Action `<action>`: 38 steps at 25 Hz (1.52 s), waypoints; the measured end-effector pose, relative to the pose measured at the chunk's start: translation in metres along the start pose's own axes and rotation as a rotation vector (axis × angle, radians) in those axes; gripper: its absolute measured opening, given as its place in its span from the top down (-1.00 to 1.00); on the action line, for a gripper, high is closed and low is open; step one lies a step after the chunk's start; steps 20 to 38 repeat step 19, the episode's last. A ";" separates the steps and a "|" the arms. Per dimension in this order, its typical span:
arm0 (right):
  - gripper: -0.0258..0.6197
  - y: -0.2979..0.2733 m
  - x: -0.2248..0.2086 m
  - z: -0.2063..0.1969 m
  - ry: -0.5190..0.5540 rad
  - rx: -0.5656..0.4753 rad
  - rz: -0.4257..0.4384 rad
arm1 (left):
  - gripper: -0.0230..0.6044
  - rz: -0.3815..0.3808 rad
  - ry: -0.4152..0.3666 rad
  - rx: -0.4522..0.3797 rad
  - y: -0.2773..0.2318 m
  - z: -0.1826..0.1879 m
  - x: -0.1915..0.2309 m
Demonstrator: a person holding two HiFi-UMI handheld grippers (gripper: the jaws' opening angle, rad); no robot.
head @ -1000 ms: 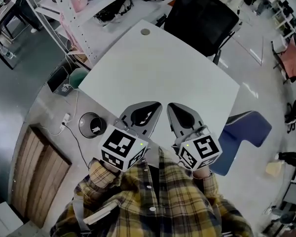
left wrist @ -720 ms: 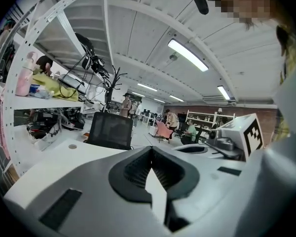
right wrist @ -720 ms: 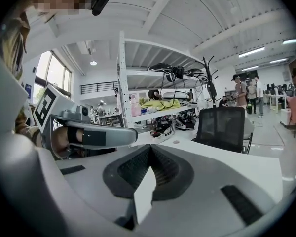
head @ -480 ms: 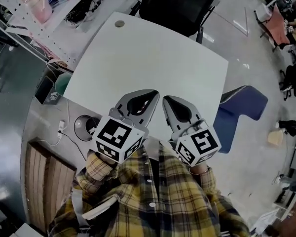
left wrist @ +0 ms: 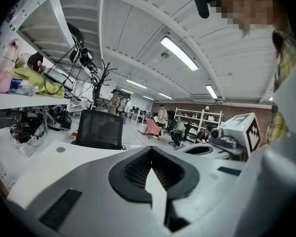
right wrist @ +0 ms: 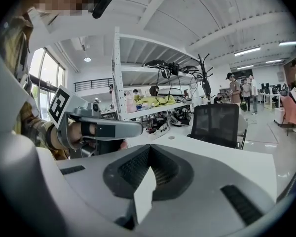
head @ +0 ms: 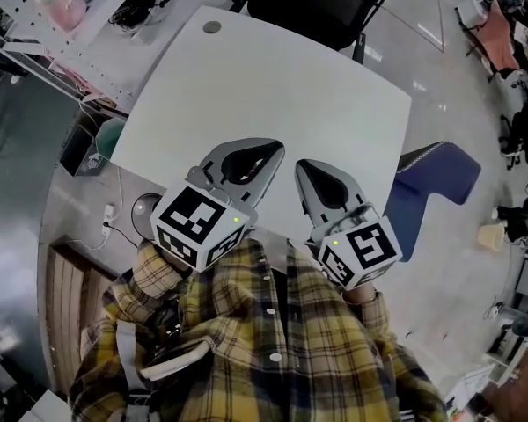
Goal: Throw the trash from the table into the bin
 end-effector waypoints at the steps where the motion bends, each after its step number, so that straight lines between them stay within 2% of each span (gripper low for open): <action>1: 0.92 0.000 0.000 0.000 0.000 0.003 0.001 | 0.90 -0.008 -0.007 0.005 0.001 -0.001 0.000; 12: 0.92 -0.009 0.010 0.001 0.004 0.016 0.024 | 0.90 -0.098 -0.105 0.104 -0.002 -0.012 -0.002; 38: 0.92 -0.013 0.013 -0.001 0.002 0.006 0.026 | 0.90 -0.109 -0.110 0.096 -0.006 -0.010 0.000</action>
Point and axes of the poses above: the fingertips, and each gripper's own axes: y backward along the fingers, x to its left, z out of its top, the point moved 2 cm from there along y, backward along the fingers, and after that the axes turned 5 degrees about -y, right-handed, at the moved point
